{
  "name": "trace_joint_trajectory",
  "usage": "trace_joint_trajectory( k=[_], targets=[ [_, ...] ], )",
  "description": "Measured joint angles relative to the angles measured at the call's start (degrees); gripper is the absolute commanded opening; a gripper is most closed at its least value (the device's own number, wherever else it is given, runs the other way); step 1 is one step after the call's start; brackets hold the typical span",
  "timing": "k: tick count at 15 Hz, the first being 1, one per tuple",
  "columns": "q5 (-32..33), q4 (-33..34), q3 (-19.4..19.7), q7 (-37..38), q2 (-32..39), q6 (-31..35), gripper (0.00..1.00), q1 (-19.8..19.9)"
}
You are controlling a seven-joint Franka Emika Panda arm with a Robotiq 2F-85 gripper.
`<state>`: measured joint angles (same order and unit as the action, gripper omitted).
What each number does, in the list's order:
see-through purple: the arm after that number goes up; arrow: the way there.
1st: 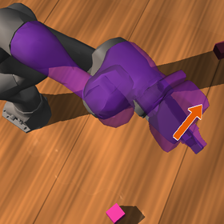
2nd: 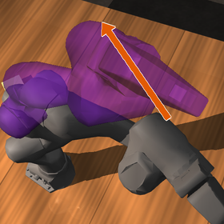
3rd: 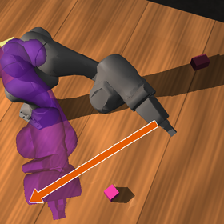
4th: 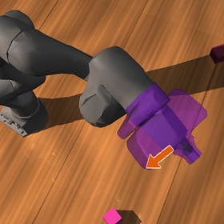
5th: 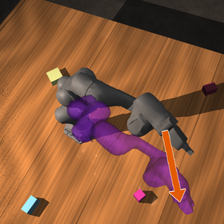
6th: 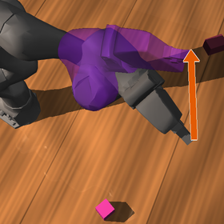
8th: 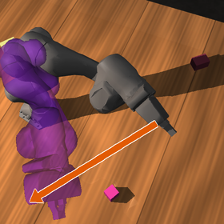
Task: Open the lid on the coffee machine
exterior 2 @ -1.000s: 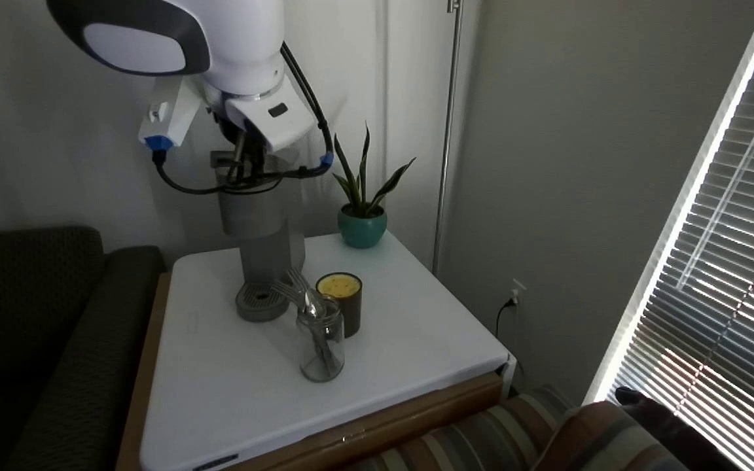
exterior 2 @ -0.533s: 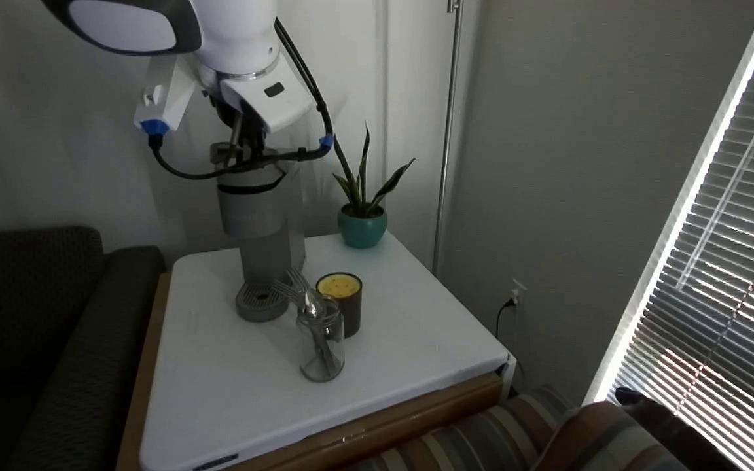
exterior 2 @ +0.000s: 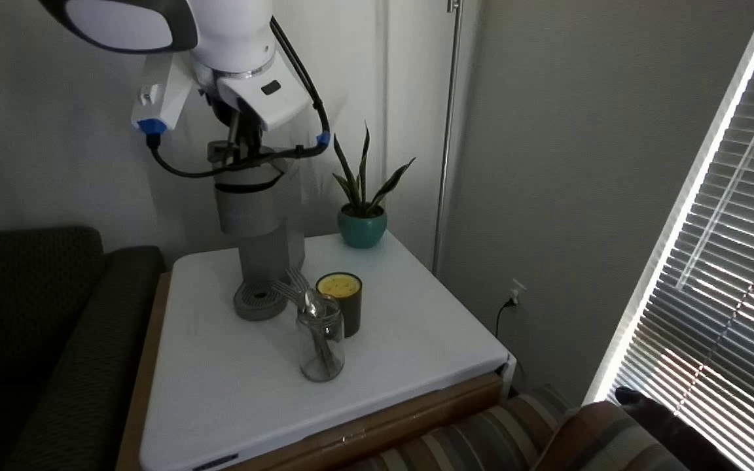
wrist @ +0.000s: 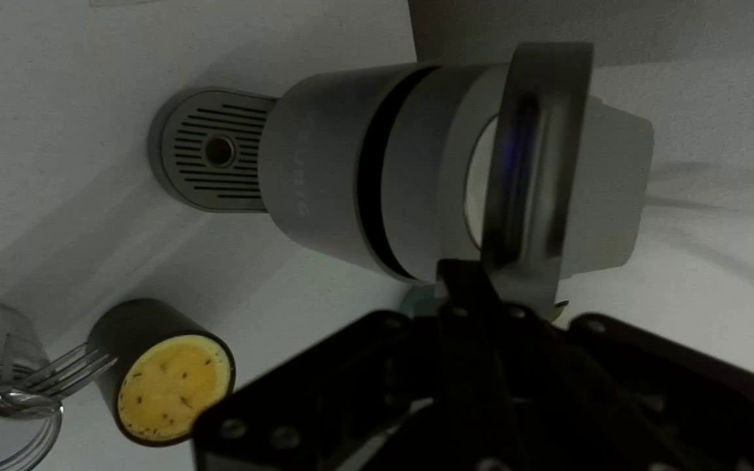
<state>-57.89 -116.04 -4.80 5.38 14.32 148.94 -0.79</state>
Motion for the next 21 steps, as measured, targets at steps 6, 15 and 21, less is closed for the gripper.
trace_joint_trajectory(
  k=[6,15,21],
  targets=[
    [0.5,0.8,0.0,-0.6,-0.7,0.2,0.00,-0.8],
    [4.7,1.6,0.6,1.3,-2.3,2.6,0.00,-0.9],
    [21.3,-3.5,3.8,15.5,-4.4,4.1,0.00,-1.3]
  ],
)
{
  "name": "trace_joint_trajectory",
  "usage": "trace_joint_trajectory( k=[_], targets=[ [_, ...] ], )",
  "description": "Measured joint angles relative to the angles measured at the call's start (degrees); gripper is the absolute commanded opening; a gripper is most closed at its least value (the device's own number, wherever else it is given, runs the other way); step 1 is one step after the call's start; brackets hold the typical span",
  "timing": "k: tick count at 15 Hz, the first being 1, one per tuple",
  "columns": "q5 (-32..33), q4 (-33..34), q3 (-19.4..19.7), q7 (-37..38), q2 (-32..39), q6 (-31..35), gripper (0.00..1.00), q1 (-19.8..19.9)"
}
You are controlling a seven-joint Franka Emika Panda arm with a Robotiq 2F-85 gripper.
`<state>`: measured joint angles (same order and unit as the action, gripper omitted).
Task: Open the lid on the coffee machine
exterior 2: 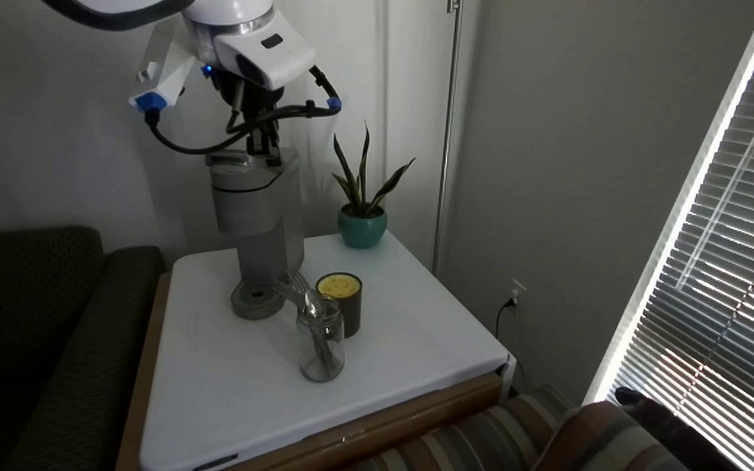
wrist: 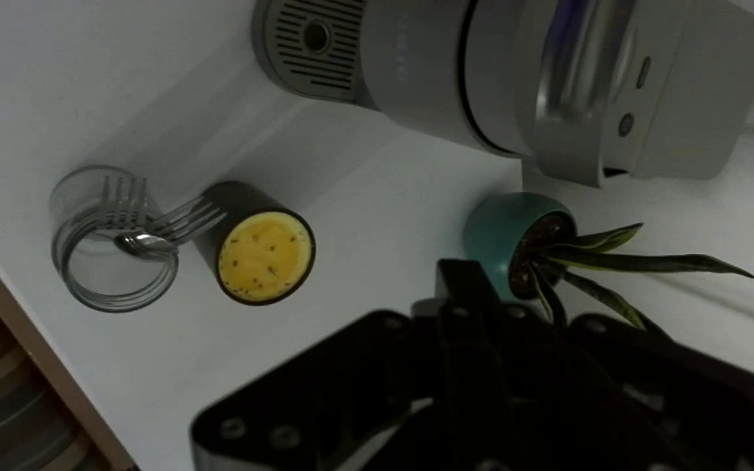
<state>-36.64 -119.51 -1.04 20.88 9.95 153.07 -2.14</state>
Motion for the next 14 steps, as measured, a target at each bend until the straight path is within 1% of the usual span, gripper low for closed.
trace_joint_trajectory(
  k=[2,9,14],
  targets=[
    [0.7,-0.9,-0.2,1.3,-0.9,-1.4,0.00,0.0],
    [0.1,-1.0,-2.6,1.3,-1.2,-7.5,0.00,-0.6],
    [0.1,-0.5,-3.7,-0.3,0.5,-7.5,0.00,-1.4]
  ],
)
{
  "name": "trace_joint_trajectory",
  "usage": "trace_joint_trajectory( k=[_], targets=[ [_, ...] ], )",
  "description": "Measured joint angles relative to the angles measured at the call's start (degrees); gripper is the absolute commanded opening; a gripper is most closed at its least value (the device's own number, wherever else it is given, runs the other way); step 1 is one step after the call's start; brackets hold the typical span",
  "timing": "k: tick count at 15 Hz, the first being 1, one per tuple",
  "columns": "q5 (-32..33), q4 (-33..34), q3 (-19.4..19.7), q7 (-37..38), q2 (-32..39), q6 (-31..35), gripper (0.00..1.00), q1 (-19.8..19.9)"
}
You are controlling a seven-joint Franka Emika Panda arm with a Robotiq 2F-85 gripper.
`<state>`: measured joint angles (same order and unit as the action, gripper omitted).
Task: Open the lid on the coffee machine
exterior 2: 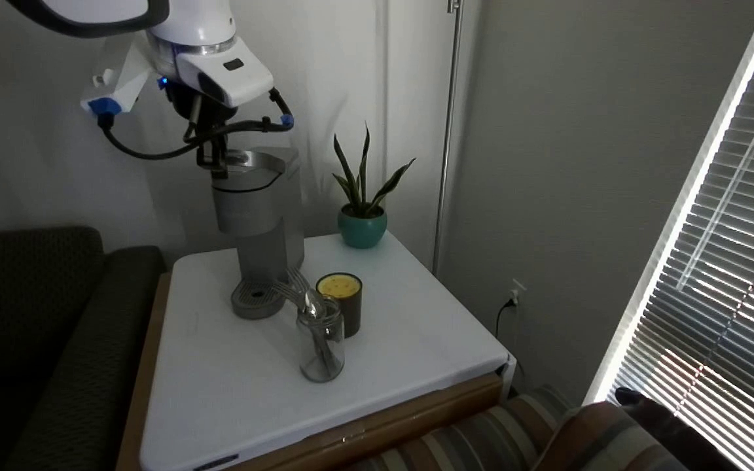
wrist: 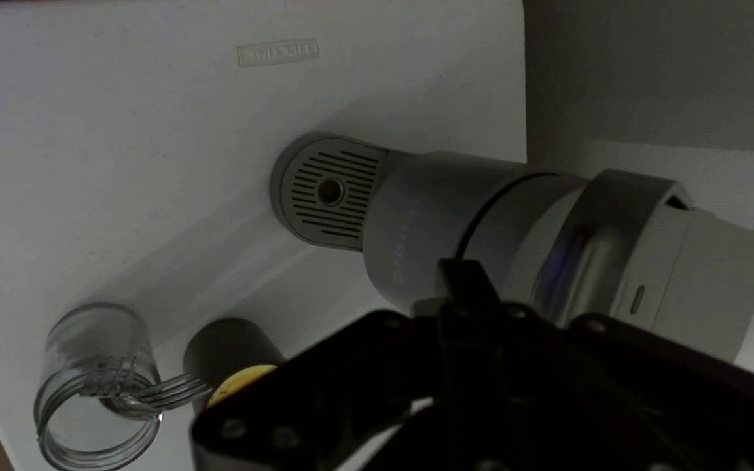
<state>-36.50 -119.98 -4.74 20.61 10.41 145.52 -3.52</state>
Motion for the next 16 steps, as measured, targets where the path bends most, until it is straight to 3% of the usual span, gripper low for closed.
trace_joint_trajectory(
  k=[10,16],
  targets=[
    [-0.3,3.4,-0.8,-3.4,3.9,4.1,0.00,-0.2],
    [-9.8,3.5,-1.0,-9.3,4.0,5.1,0.00,0.1]
  ],
)
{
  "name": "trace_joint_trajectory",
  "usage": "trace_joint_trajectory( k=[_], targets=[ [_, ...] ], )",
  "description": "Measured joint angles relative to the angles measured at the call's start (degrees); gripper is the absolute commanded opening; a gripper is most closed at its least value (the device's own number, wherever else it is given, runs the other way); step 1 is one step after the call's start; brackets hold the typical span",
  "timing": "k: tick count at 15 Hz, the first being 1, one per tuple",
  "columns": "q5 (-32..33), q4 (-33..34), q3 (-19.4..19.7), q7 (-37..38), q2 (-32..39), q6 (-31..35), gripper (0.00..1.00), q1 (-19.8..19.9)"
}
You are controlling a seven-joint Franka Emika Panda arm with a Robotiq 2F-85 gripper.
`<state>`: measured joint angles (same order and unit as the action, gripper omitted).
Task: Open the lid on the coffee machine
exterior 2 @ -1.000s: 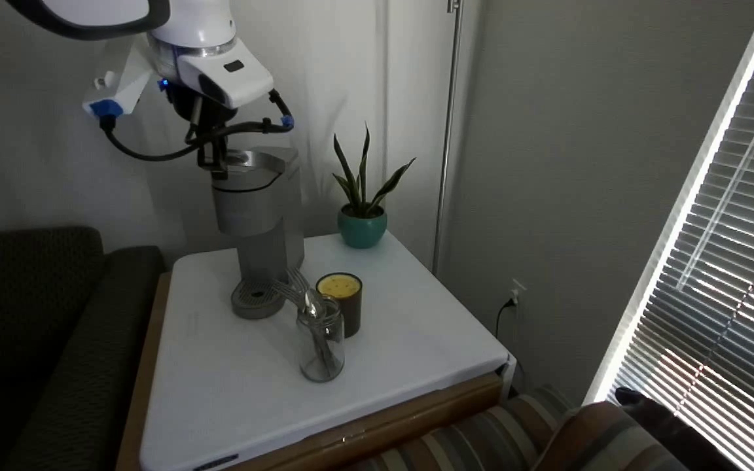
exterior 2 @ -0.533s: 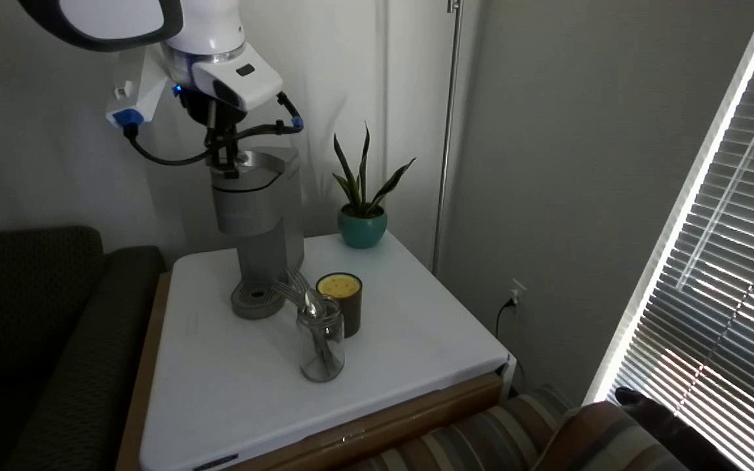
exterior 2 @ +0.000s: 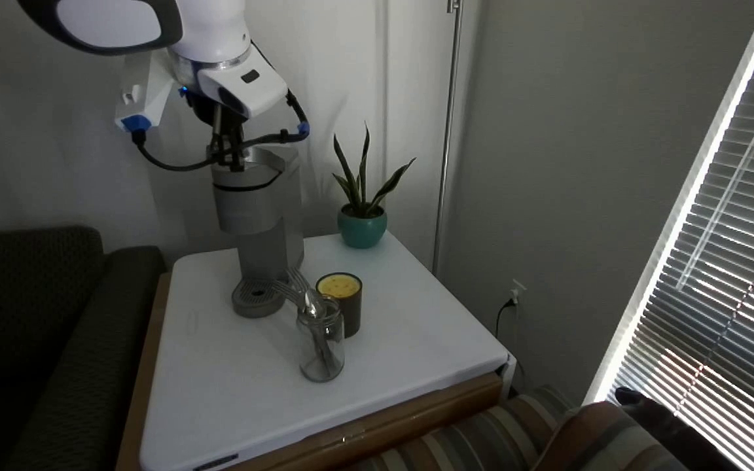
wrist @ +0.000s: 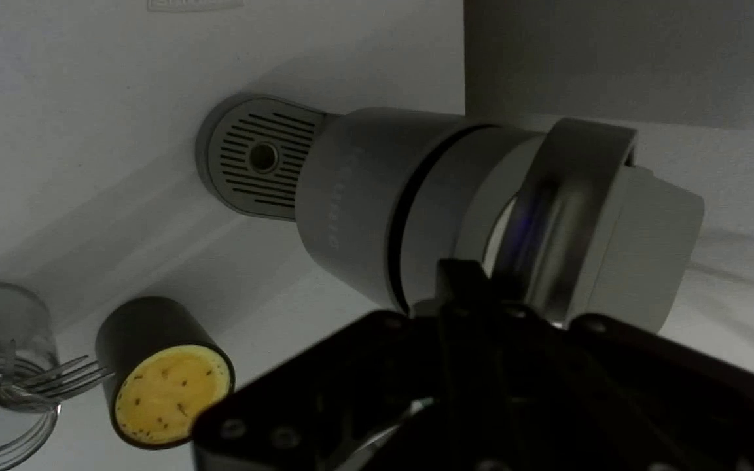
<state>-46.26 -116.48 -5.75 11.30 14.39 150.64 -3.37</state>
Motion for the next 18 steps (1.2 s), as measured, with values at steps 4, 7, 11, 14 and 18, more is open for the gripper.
trace_joint_trajectory(
  k=[4,7,11,14,18],
  targets=[
    [-4.5,0.0,0.0,-2.6,0.0,0.3,0.00,0.1],
    [-6.0,0.0,0.0,-3.4,0.0,0.7,0.00,0.1],
    [-6.0,0.0,0.0,-3.4,0.0,1.8,0.00,0.0],
    [-5.9,0.3,0.0,-3.5,0.0,3.3,0.00,-0.3],
    [-5.5,1.3,0.0,-4.0,-0.1,4.7,0.00,-0.6]
  ],
)
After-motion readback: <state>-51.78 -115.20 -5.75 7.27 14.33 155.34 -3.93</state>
